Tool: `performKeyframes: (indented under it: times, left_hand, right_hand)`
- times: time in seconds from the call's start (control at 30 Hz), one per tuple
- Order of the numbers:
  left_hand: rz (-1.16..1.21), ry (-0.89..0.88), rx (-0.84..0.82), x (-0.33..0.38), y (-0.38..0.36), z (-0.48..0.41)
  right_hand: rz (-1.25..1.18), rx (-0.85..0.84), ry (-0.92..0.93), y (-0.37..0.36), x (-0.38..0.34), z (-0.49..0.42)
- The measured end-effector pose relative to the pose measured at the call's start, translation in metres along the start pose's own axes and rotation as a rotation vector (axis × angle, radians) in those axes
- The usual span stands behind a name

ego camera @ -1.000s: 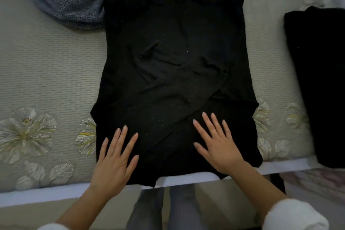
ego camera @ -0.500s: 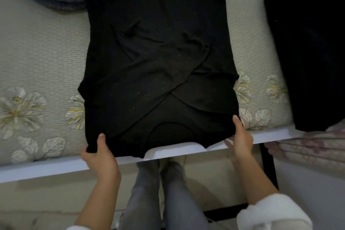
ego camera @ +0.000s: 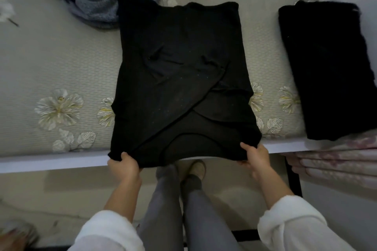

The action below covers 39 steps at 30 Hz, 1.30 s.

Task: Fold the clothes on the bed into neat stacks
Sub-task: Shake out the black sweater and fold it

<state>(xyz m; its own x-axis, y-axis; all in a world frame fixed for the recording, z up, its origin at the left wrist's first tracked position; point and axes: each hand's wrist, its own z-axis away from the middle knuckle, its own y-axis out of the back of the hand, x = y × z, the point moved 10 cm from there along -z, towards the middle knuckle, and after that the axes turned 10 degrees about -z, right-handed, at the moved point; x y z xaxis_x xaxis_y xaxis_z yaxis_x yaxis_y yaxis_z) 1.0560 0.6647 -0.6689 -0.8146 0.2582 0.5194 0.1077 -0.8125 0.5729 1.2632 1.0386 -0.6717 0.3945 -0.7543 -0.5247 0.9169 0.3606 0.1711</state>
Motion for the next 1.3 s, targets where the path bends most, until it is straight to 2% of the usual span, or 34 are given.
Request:
performKeyframes:
  times: [0.17, 0.3, 0.47, 0.63, 0.8, 0.93, 1.1, 1.3]
  left_hand:
    - [-0.1, 0.06, 0.0, -0.048, 0.018, 0.028]
    - [0.055, 0.152, -0.011, -0.035, 0.017, 0.036]
    - [0.219, 0.078, -0.094, 0.055, -0.011, 0.023]
    - [0.316, 0.013, -0.221, 0.159, -0.062, 0.0]
    - [0.397, 0.065, -0.372, 0.24, -0.119, -0.032]
    - [0.367, 0.095, -0.49, 0.299, -0.168, -0.056]
    - [0.313, -0.001, -0.57, 0.368, -0.218, -0.078]
    - [0.257, -0.08, -0.656, 0.385, -0.257, -0.093]
  right_hand:
    - [-0.016, 0.027, -0.11, 0.033, 0.022, 0.014]
    - [-0.121, -0.083, -0.154, 0.02, 0.007, 0.015]
    - [-0.243, -0.254, -0.116, -0.037, -0.058, 0.007]
    - [-0.394, -0.307, -0.067, -0.1, -0.132, -0.014]
    - [-0.516, -0.346, -0.024, -0.164, -0.208, -0.044]
    - [-0.499, -0.313, 0.014, -0.209, -0.257, -0.072]
    - [-0.49, -0.311, 0.076, -0.252, -0.302, -0.105]
    - [-0.449, -0.408, 0.137, -0.283, -0.311, -0.136]
